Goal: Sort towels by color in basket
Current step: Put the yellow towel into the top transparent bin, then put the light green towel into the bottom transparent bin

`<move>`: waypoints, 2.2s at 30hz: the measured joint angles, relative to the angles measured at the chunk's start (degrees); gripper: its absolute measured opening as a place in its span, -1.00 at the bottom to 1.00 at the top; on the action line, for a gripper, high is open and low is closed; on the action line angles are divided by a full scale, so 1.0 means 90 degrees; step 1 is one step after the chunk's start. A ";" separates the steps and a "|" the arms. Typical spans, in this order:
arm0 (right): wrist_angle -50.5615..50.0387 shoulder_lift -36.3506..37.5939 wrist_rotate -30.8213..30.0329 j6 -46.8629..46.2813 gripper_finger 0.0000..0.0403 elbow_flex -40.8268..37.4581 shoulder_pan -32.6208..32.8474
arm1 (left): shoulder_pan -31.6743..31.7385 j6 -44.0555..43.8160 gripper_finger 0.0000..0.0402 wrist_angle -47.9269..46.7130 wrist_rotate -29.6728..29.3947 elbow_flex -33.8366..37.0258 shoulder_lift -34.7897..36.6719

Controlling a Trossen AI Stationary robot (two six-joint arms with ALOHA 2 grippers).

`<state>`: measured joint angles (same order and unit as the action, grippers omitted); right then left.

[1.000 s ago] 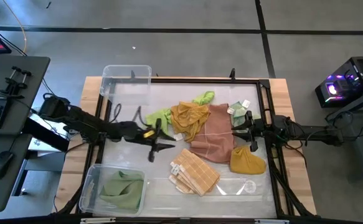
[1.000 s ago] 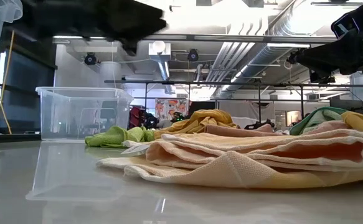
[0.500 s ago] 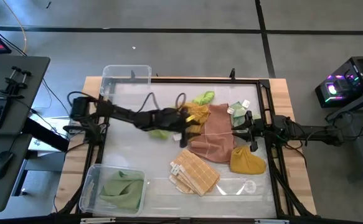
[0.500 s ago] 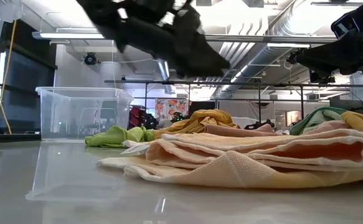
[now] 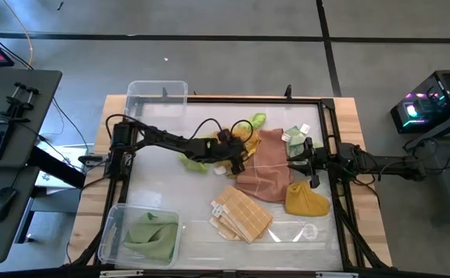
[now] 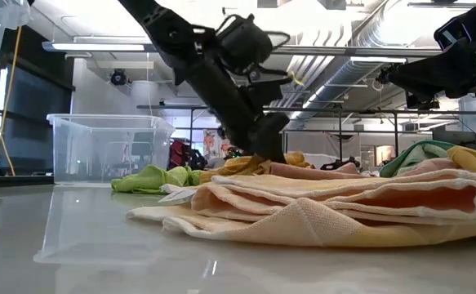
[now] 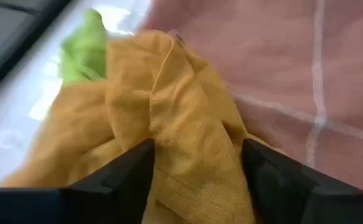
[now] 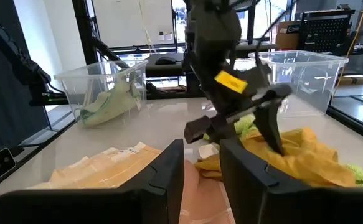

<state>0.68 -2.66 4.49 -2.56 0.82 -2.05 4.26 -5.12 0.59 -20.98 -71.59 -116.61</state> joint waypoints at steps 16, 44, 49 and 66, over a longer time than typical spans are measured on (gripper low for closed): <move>0.0001 -0.0044 0.0000 0.0000 -0.51 -0.0001 0.0001 | -0.0393 0.1791 -0.97 -0.0488 -0.0740 0.0010 0.1322; 0.0001 -0.0041 -0.0001 0.0000 -0.51 -0.0001 0.0000 | 0.1423 0.4997 -1.00 -0.3816 -0.3480 -0.0002 0.6835; 0.0001 -0.0041 -0.0002 0.0001 -0.51 0.0000 0.0001 | 0.2616 0.4210 -1.00 -0.4943 -0.2459 0.0008 0.6530; 0.0001 -0.0041 -0.0002 -0.0001 -0.51 0.0000 0.0001 | 0.4664 0.3254 -0.38 -0.6144 -0.0409 0.0010 0.5606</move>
<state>0.69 -3.03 4.47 -2.57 0.82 -2.04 46.24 24.16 -54.70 -24.67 -71.50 -66.15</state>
